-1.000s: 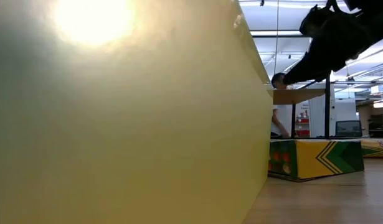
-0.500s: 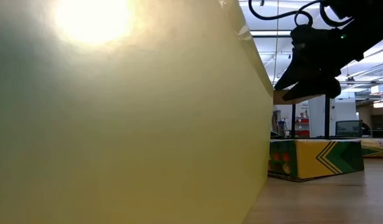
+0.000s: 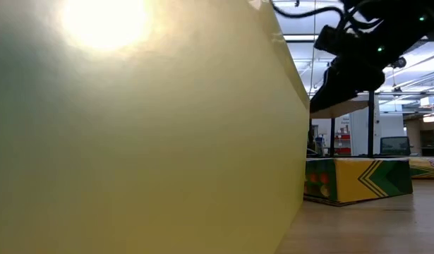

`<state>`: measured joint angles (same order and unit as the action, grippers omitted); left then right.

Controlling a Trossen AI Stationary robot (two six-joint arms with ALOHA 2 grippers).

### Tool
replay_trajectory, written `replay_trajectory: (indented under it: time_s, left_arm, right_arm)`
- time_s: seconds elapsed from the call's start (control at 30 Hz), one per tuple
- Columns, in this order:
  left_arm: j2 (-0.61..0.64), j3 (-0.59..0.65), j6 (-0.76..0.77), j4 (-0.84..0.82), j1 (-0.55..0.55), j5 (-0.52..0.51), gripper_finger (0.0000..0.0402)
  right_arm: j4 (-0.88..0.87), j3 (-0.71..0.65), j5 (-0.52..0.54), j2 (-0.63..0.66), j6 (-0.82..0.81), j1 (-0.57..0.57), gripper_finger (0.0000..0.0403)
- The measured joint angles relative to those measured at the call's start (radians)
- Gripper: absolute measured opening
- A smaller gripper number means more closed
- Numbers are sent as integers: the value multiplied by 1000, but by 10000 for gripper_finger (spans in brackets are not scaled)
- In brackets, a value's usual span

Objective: Pick & Place Office Desk Supplies
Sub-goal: Put the crayon box into the yellow bin

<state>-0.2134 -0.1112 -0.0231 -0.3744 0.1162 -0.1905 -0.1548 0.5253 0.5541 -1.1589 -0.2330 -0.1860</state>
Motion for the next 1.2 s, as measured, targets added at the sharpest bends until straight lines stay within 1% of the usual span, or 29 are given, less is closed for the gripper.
replay_trajectory:
  time_s: [0.13, 0.27, 0.33, 0.4, 0.53, 0.7, 0.83, 0.93, 1.2]
  left_arm:
    - [0, 0, 0, 0, 0, 0, 109]
    - [0, 0, 0, 0, 0, 0, 109]
    - [0, 0, 0, 0, 0, 0, 109]
    - [0, 0, 0, 0, 0, 0, 109]
    - [0, 0, 0, 0, 0, 0, 109]
    - [0, 0, -1, 0, 0, 0, 109]
    - [0, 0, -1, 0, 0, 0, 109]
    - [0, 0, -4, 0, 0, 0, 109]
    - [0, 0, -3, 0, 0, 0, 109]
  right_arm:
    - [-66, 57, -1, -118, 18, 11, 221]
    - [-83, 100, -5, -221, -82, 40, 221]
    - [-97, 116, -33, -258, -88, 63, 221]
    - [-113, 130, -86, -284, -89, 91, 221]
    - [-130, 148, -207, -316, -88, 156, 221]
    - [-123, 150, -235, -331, -22, 206, 221]
    - [-118, 148, -322, -329, -26, 240, 221]
    - [-116, 143, -368, -333, -21, 254, 221]
    - [-89, 121, -373, -337, -21, 256, 221]
